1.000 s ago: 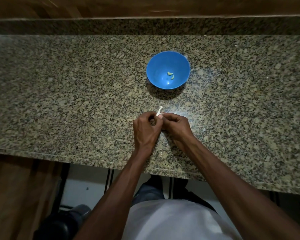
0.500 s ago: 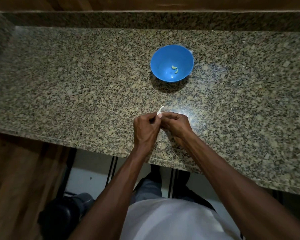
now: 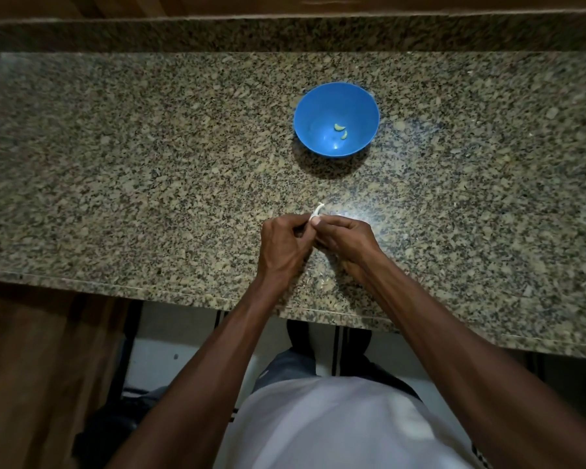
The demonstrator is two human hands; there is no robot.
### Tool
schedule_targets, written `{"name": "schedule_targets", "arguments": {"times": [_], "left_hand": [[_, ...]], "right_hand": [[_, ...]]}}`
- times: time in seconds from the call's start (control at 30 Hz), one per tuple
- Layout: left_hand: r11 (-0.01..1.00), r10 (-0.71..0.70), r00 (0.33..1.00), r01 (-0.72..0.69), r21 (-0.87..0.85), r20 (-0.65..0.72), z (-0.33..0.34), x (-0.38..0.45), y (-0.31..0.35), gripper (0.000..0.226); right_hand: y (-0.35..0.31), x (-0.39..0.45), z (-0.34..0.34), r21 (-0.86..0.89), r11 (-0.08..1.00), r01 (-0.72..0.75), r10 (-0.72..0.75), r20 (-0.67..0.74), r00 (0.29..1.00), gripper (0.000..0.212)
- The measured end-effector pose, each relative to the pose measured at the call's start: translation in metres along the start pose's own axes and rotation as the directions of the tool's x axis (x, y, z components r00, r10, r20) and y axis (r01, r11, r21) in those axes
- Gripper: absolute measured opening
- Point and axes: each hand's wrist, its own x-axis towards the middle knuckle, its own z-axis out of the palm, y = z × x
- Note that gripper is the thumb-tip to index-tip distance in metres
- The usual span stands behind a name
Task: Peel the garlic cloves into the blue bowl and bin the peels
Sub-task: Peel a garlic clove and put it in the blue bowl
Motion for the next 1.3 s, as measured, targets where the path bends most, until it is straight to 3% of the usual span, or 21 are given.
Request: {"name": "schedule_targets", "arguments": {"times": [0.4,0.67,0.87,1.07,1.3], "left_hand": [[0.991,-0.091,0.995,0.088,-0.098,-0.028,0.005,0.000,-0.005,0.019],[0.966,-0.177,0.984,0.167,-0.198,-0.033,-0.002,0.000,-0.012,0.034],[0.938,-0.184,0.981,0.195,-0.286,0.065,-0.011,0.005,-0.020,0.029],[0.939,-0.150,0.987,0.158,-0.306,0.050,-0.013,0.009,-0.019,0.023],[0.934,-0.269,0.959,0.282,-0.220,0.087,-0.007,0.014,-0.018,0.034]], "right_hand": [[0.007,-0.001,0.014,0.011,0.999,0.041,-0.039,-0.089,0.995,0.014],[0.006,-0.002,0.008,-0.002,0.998,0.055,-0.055,-0.018,0.998,0.016],[-0.004,-0.004,0.001,-0.041,0.995,0.091,-0.090,0.033,0.995,0.028],[-0.012,-0.003,0.000,-0.123,0.981,0.150,-0.138,0.097,0.986,0.032],[-0.002,0.005,-0.002,-0.328,0.907,0.264,-0.236,0.124,0.964,0.025]]}}
